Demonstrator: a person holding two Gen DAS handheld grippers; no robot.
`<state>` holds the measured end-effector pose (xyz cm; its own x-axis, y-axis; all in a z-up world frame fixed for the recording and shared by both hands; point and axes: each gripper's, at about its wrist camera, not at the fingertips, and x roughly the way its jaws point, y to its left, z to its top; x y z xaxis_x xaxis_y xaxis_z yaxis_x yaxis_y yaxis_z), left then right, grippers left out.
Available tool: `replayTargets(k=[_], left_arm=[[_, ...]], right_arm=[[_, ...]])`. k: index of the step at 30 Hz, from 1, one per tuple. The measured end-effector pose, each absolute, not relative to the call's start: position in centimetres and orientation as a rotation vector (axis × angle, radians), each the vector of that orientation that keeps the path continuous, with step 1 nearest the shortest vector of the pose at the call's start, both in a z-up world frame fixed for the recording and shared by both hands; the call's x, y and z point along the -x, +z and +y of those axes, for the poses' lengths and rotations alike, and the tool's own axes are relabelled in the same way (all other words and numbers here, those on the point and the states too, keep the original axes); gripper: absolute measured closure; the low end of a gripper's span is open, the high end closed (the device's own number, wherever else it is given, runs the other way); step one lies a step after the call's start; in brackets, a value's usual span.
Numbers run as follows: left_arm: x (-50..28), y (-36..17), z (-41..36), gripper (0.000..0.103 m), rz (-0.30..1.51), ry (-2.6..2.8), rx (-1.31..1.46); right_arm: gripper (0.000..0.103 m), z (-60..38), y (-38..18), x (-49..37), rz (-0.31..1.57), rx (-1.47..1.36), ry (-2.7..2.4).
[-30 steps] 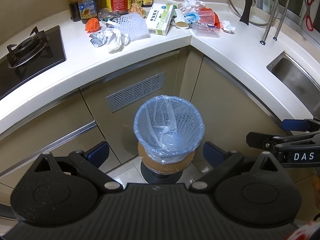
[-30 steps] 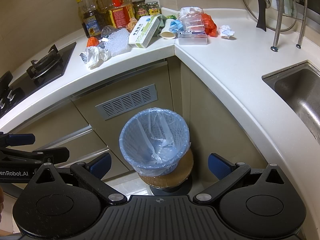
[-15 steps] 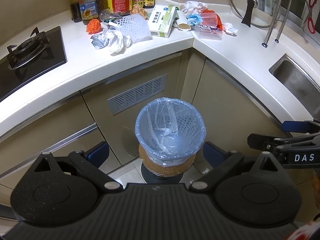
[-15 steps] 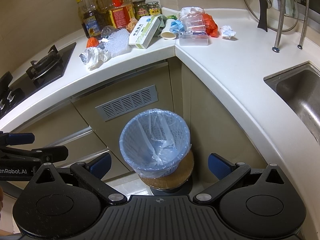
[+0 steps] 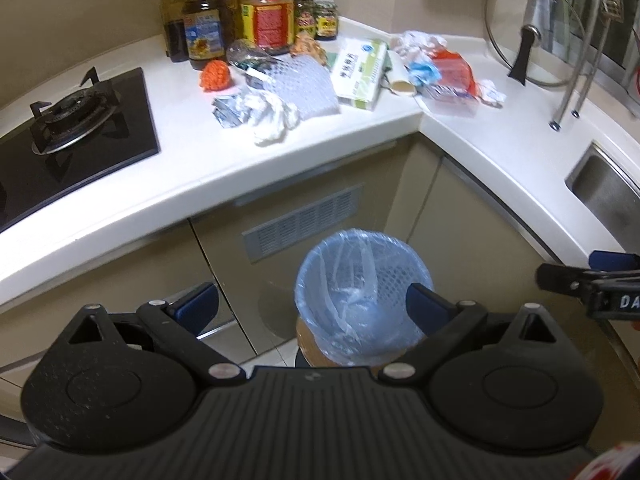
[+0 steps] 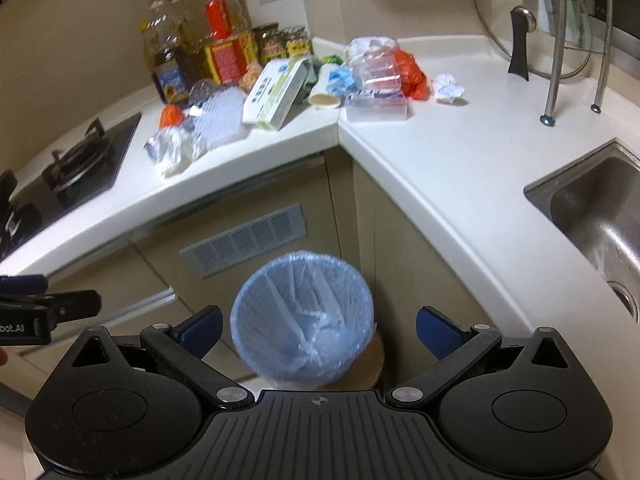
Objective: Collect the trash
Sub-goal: 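Move both tools up toward the trash on the counter, then grasp the crumpled white tissue with the left tool while the right tool grasps the foam netting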
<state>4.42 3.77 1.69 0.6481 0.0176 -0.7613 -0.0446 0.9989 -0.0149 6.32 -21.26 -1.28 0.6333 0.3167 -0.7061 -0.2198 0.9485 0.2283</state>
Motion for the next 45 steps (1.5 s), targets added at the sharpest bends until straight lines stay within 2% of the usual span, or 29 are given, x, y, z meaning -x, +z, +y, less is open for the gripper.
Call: replayTargets(k=[10,24,28,39,42,44,45], left_arm=[[-8.4,2.2,7.1,0.004,0.774,0.048,0.015],[-18.7,-0.1,9.1,0.015,0.677,-0.027,-0.081],[-21.7,-1.3,9.1,0.025,0.669,-0.023,-0.118],[-27.3,-3.6,8.5,0.026,0.646,-0.017,-0.198],[-27.8,-4.2,8.2,0.033,0.644,-0.023,-0.242],[-28.0,-4.6,8.2,0.047,0.653,-0.033,-0.252],[-28.0,-4.7,8.2,0.051,0.657,-0.042,-0.249]], right_arm=[[0.0,-22.1,-0.8,-9.9,0.753,-0.189,0.26],[0.0,-20.2,-1.8,-16.8,0.739,-0.233,0.175],[0.0,-19.6,-2.3,-18.6,0.754,-0.237,0.151],[0.0,-19.0,-3.2,-21.6,0.796,-0.255,0.101],[0.0,-18.9,-3.4,-22.1,0.805,-0.254,0.095],[0.0,-18.8,-3.6,-22.3,0.813,-0.258,0.092],[0.0,-18.8,-3.6,-22.5,0.816,-0.26,0.092]])
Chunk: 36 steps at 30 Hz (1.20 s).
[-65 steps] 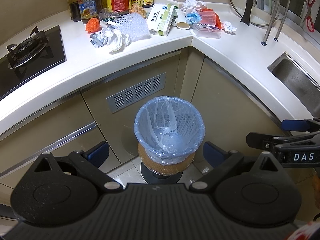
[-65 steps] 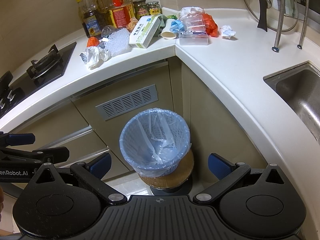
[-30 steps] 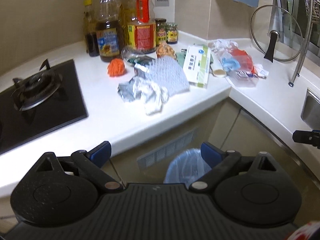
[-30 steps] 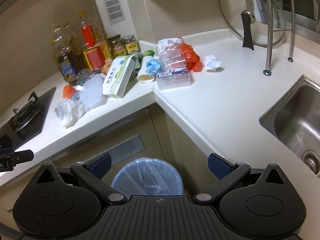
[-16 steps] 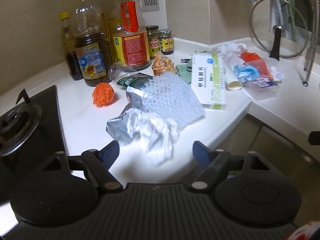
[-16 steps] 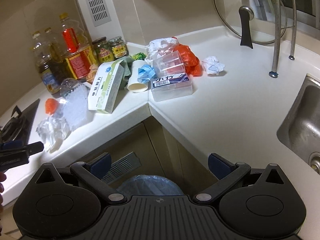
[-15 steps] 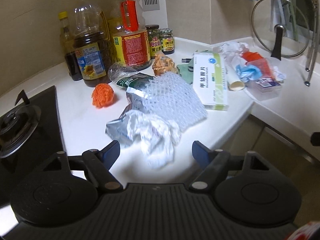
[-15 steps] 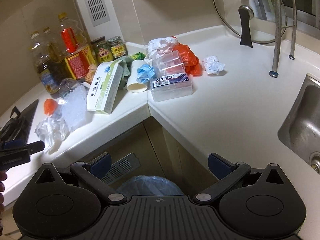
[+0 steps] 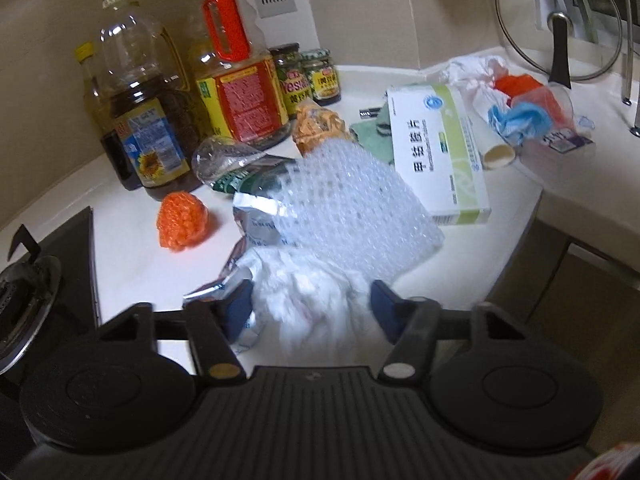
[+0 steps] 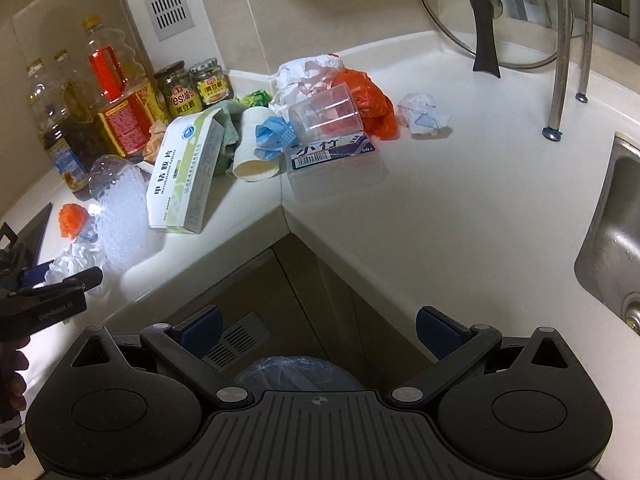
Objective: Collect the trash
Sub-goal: 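Grasp the crumpled white tissue with the left tool while the right tool grasps the foam netting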
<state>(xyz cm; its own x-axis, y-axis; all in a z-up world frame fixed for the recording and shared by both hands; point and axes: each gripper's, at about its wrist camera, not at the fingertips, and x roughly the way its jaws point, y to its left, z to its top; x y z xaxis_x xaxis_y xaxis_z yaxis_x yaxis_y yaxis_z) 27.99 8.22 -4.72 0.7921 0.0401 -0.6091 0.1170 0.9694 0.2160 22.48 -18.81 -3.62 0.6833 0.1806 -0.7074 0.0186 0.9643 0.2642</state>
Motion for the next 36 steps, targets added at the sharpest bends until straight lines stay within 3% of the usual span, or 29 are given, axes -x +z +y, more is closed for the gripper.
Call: replayTargets(k=[7,17,26,28,31,36], left_arm=[[-28.0,-5.0,8.5,0.079,0.653,-0.083,-0.259],[-26.5,-2.7,10.5,0.086,0.628,-0.118,-0.219],[-25.6,0.6,13.4,0.086,0.569,-0.1,-0.184],[-25.8,1.0,14.1,0.086,0.563,-0.091,-0.175],[-26.1,1.1,15.0,0.086,0.56,-0.075,-0.173],[-26.7,1.0,16.4,0.086,0.562,-0.064,-0.165]], right_arm=[[0.0,-18.4,-3.7,-23.2,0.823,-0.262,0.1],[0.0,-16.6,-3.2,-24.3,0.798,-0.254,0.158],[0.025,-12.0,-2.2,-26.3,0.729,-0.252,0.343],[0.036,-10.7,-2.1,-27.0,0.712,-0.255,0.387],[0.045,-8.7,-2.3,-28.4,0.708,-0.286,0.442],[0.05,-5.8,-3.5,-30.8,0.73,-0.303,0.471]])
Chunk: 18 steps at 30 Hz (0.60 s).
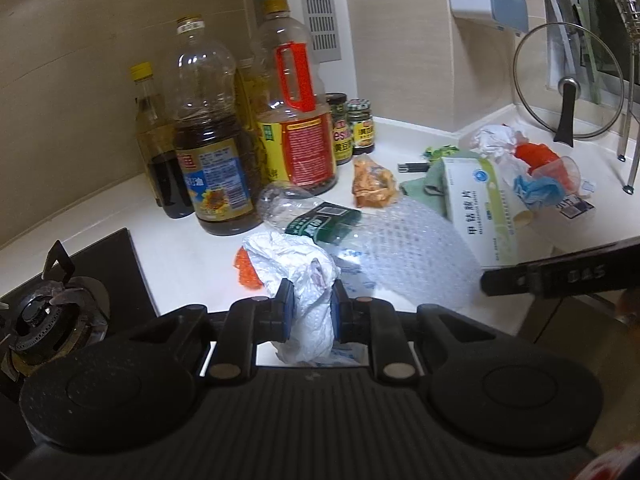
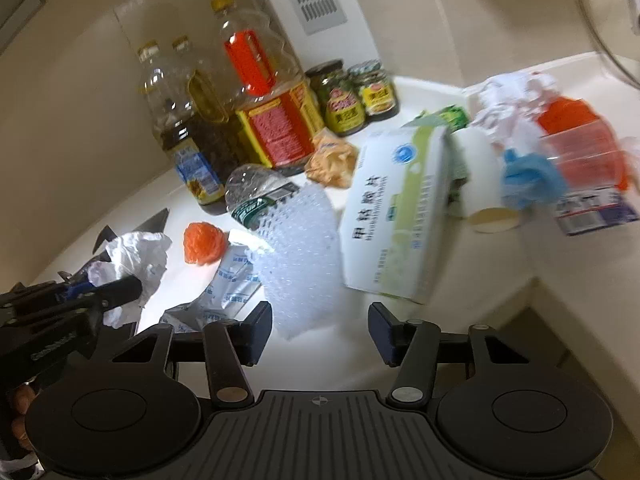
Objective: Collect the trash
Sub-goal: 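Grasp the crumpled white tissue with the left tool while the right tool grasps the foam netting, then carry the tissue and foam netting down over the wastebasket with both tools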
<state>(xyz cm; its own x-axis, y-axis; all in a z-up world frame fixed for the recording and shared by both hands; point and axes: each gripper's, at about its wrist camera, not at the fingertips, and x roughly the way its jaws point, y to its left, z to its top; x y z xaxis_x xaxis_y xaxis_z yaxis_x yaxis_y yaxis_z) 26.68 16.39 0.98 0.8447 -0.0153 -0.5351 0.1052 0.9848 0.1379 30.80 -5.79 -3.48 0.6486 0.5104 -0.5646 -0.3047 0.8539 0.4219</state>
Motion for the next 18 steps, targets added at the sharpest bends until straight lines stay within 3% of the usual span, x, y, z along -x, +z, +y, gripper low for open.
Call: replayTargets(k=[8,11,13,18], left_arm=[[-27.4,0.4,17.4,0.085,0.58,-0.067,-0.153],[-27.6,0.3,17.5,0.085,0.587,-0.072,-0.148],[-27.7,0.2,17.4,0.085,0.591,-0.071,-0.148],[-27.2,0.4,17.1,0.085,0.586,-0.064,-0.152]], right_arm=[[0.056,-4.4,-5.2,-32.9,0.759,-0.338,0.438],[0.073,-4.4,-5.4,-33.2,0.756,-0.358,0.44],[0.091,-4.5,-5.4,-33.3,0.743,-0.378,0.452],[0.093,-4.6,-4.0,-32.5,0.661,-0.37,0.482]])
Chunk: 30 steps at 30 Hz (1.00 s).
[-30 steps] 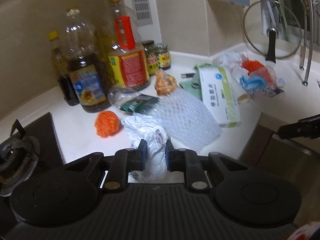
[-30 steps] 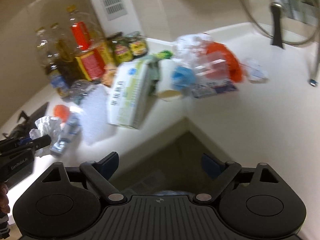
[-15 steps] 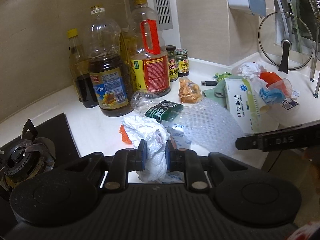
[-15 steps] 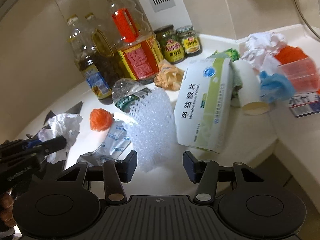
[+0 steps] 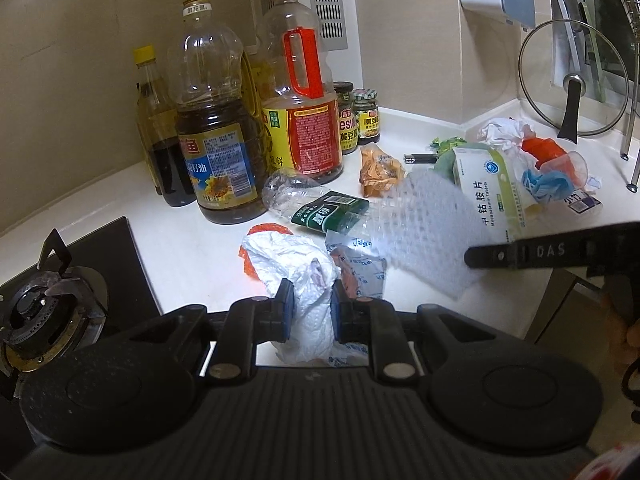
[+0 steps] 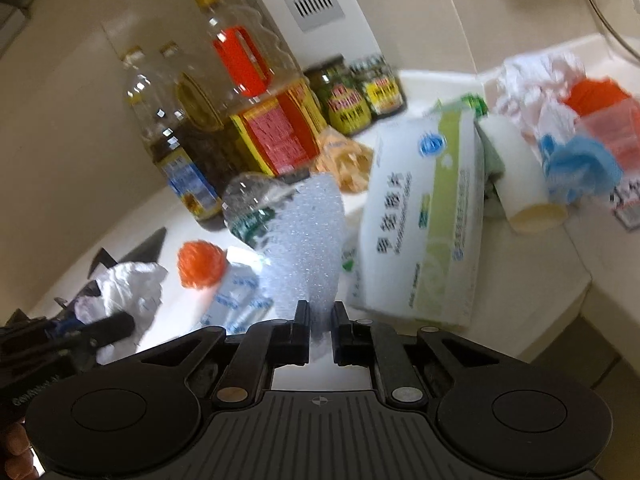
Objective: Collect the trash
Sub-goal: 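Carry the tissue and foam netting down over the wastebasket with both tools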
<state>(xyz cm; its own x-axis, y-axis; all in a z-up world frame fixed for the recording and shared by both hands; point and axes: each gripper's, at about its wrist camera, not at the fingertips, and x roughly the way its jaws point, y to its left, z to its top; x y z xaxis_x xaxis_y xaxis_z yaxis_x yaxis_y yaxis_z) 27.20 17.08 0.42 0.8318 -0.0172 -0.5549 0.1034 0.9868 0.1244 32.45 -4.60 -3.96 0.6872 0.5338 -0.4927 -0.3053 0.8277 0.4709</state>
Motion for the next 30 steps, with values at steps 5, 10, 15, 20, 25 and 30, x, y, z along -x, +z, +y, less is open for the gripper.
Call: replayTargets(k=[5,10,15,20,25,30], left_arm=[[-26.1,1.2,16.4,0.085,0.567,-0.054,-0.151],[-24.2,2.0,15.0,0.085,0.545,-0.05,-0.151],[-21.7,2.5,12.5,0.085,0.537,-0.058,-0.148],[-18.7,2.3,9.1,0.085,0.541,-0.076,-0.141],[-15.6,1.0,5.5,0.085,0.575,-0.105,-0.108],[-12.7,-1.4,2.7,0.085,0.634,-0.139,-0.048]], right_arm=[[0.094,-5.0,-1.7,-30.9,0.596,-0.343,0.517],[0.094,-6.6,0.1,-28.4,0.559,-0.346,0.54],[0.094,-9.6,0.8,-25.1,0.545,-0.355,0.547],[0.094,-13.2,0.7,-21.3,0.566,-0.353,0.543],[0.094,-17.0,-0.3,-17.3,0.613,-0.337,0.522],[0.094,-19.9,-2.4,-14.2,0.687,-0.302,0.486]])
